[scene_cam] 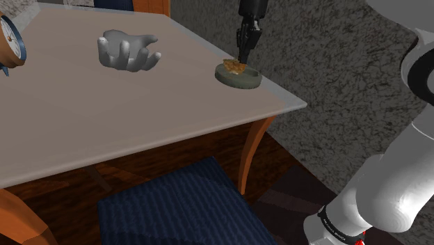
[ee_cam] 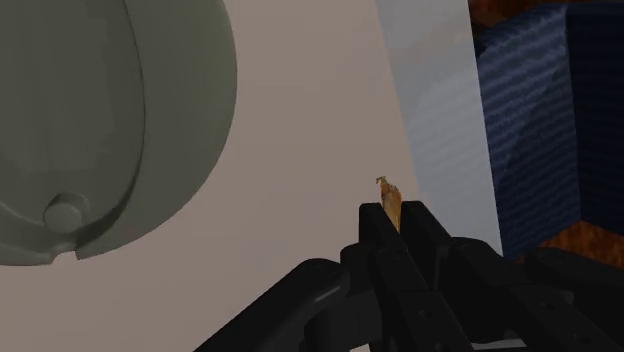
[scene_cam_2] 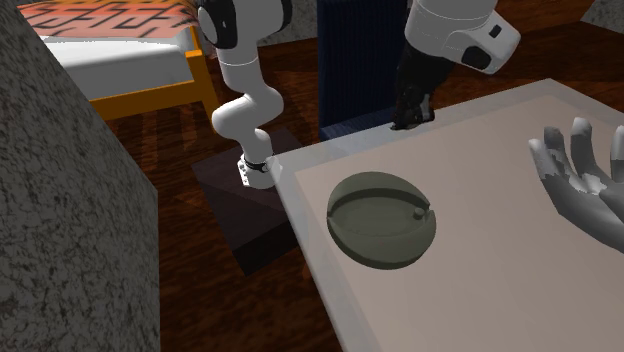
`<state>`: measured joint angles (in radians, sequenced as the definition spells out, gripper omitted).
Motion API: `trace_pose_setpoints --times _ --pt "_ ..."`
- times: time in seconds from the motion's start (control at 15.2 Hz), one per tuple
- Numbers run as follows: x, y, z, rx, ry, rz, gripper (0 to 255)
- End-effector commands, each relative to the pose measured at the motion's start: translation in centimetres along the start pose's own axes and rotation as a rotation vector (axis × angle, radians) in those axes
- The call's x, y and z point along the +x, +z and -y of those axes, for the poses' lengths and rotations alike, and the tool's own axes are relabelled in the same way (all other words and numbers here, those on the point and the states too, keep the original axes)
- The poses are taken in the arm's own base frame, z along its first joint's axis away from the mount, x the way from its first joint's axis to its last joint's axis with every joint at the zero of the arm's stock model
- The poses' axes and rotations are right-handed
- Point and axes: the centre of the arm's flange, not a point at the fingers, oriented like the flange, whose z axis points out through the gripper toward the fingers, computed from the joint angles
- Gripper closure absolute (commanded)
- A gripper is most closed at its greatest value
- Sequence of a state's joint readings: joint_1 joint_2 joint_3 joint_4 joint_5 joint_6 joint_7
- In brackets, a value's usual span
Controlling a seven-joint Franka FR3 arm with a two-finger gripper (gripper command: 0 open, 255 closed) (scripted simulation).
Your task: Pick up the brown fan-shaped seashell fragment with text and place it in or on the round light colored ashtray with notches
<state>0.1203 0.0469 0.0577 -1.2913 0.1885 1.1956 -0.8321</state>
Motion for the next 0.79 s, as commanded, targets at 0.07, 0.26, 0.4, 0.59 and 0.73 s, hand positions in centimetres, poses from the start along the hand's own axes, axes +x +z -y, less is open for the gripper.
trace_pose_setpoints --times 0.07,0.26,0.4,0.59,0.73 --pt "-2.0 -1.0 -3.1 0.0 -0.001 0.0 255" --pt "-4.0 -2.1 -6.4 0.0 -0.001 0.0 255" --pt "-5.3 -2.8 -8.6 0.0 -0.001 0.0 255" --pt "-7.2 -3.8 -11.9 0.0 -0.001 0.0 255" --pt "-7.9 -3.7 -13.3 0.0 -0.001 0.0 255"
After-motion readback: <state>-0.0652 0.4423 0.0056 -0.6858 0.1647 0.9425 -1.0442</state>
